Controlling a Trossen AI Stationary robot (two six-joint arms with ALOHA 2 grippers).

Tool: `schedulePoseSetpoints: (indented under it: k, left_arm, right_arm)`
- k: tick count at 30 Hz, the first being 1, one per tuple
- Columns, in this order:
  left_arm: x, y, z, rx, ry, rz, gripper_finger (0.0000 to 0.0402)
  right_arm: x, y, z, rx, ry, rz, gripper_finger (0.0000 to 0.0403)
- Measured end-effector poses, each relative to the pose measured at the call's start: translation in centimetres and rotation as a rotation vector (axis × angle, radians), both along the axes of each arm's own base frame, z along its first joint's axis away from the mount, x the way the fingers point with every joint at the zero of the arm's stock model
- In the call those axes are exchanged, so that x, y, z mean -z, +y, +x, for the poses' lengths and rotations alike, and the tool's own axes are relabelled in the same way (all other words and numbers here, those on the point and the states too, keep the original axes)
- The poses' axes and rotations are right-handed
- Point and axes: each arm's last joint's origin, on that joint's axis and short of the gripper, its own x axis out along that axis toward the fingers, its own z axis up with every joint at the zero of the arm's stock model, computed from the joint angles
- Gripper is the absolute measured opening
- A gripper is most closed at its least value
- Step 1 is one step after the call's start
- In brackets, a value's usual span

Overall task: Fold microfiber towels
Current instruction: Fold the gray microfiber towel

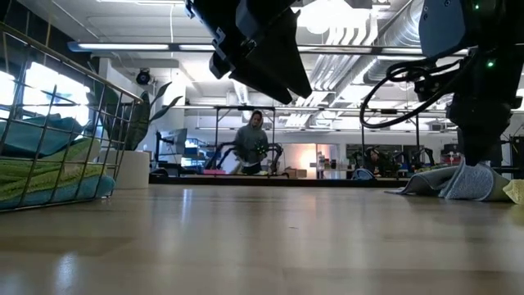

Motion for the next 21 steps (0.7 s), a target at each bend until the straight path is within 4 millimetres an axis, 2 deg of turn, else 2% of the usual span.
schedulePoseSetpoints:
  k: [10, 21]
  left_arm:
    - [0.0, 0.0, 0.0, 0.017, 0.013, 0.017, 0.0213]
    - [0.0, 0.0, 0.0, 0.034, 0.019, 0.034, 0.0213]
  right_arm:
    - [0.2, 0.5, 0.1, 0.103, -0.067, -0.029, 0.0154]
    - [3.1, 1.9, 0.9, 0.099, 0.034, -0.111, 0.0153]
